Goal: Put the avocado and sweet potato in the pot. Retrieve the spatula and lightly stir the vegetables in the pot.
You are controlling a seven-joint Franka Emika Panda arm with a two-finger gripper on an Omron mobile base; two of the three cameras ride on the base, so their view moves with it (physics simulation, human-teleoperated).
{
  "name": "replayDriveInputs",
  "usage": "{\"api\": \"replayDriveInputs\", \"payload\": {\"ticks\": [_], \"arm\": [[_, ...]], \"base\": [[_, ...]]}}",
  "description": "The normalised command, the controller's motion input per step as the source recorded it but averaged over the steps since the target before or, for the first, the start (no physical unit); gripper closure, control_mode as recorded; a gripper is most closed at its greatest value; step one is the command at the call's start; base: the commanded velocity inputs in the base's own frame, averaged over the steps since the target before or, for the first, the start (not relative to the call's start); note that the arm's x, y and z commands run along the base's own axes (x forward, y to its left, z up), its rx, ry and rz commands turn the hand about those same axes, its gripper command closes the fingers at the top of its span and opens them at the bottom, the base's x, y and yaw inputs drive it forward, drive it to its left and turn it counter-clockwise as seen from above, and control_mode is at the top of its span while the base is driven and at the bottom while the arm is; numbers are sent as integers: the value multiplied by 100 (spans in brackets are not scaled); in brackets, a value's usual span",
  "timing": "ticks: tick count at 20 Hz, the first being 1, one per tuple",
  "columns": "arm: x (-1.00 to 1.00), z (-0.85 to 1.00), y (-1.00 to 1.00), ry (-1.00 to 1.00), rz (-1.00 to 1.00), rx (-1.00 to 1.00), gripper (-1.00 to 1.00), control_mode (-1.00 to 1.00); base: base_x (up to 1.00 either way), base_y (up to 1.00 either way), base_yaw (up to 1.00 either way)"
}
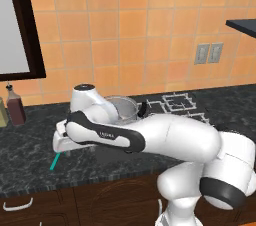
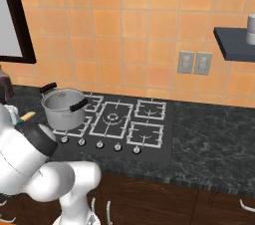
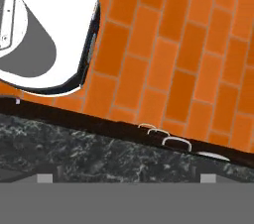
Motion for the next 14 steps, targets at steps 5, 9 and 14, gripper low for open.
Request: {"api": "replayDriveInputs", "payload": {"ticks": [5,9,14], "arm": [[29,-40,75,0,-29,-8,-100,-100],[33,-43,35,0,-25,-10,-100,-100],[38,-44,22,0,-17,-3,-100,-100]], "base": [[0,0,0],[0,0,0],[0,0,0]]}}
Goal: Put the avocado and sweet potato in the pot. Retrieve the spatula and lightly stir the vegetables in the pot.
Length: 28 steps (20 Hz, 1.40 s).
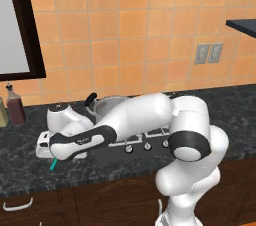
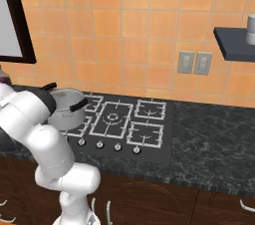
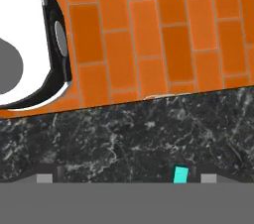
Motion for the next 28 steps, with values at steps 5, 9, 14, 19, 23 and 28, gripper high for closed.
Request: {"api": "replayDriveInputs", "payload": {"ticks": [5,9,14,19,23,28], "arm": [[32,-31,40,0,-9,0,-100,-100],[23,-38,35,0,-6,0,-100,-100],[23,-22,26,0,-7,0,-100,-100],[27,-18,3,0,-8,0,-100,-100],[27,-35,-26,0,-5,0,-100,-100],[24,-46,-12,0,-3,0,100,-100]], "base": [[0,0,0],[0,0,0],[0,0,0],[0,0,0],[0,0,0],[0,0,0]]}}
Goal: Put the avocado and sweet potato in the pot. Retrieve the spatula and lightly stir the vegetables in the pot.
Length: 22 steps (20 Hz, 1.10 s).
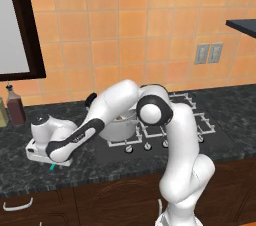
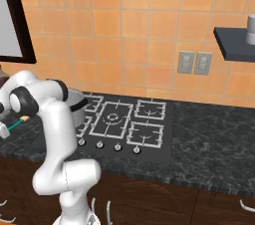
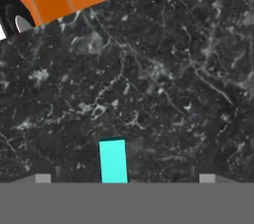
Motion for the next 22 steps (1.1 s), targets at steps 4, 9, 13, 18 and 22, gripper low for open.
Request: {"api": "replayDriveInputs", "payload": {"ticks": [4,9,13,18,22], "arm": [[1,-43,-55,0,-1,1,100,-100],[0,-29,-45,0,0,8,100,-100],[0,-6,-23,0,0,7,100,-100],[-5,65,-4,0,0,12,100,-100],[-3,100,1,4,0,6,100,-100]], "base": [[0,0,0],[0,0,0],[0,0,0],[0,0,0],[0,0,0]]}}
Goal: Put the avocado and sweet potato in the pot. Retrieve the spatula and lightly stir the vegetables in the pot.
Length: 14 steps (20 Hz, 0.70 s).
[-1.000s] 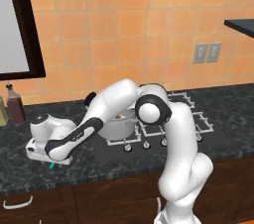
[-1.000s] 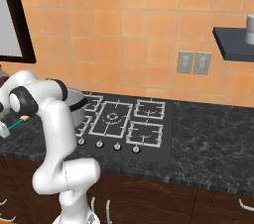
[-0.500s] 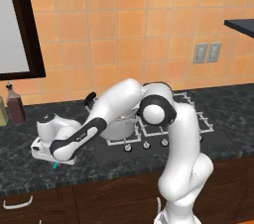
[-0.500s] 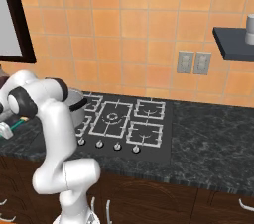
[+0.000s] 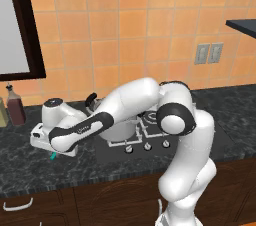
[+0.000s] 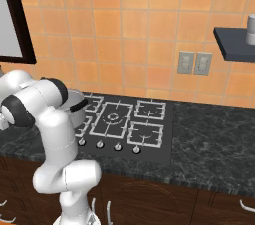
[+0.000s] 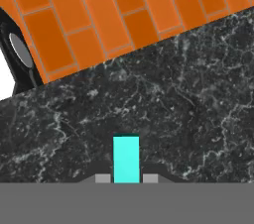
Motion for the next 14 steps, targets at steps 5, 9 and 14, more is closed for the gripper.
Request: {"api": "replayDriveInputs", "payload": {"ticks": [5,9,14], "arm": [[0,100,0,4,0,9,100,-100],[0,100,19,12,0,14,100,-100],[0,100,6,5,-4,12,100,-100]], "base": [[0,0,0],[0,0,0],[0,0,0]]}}
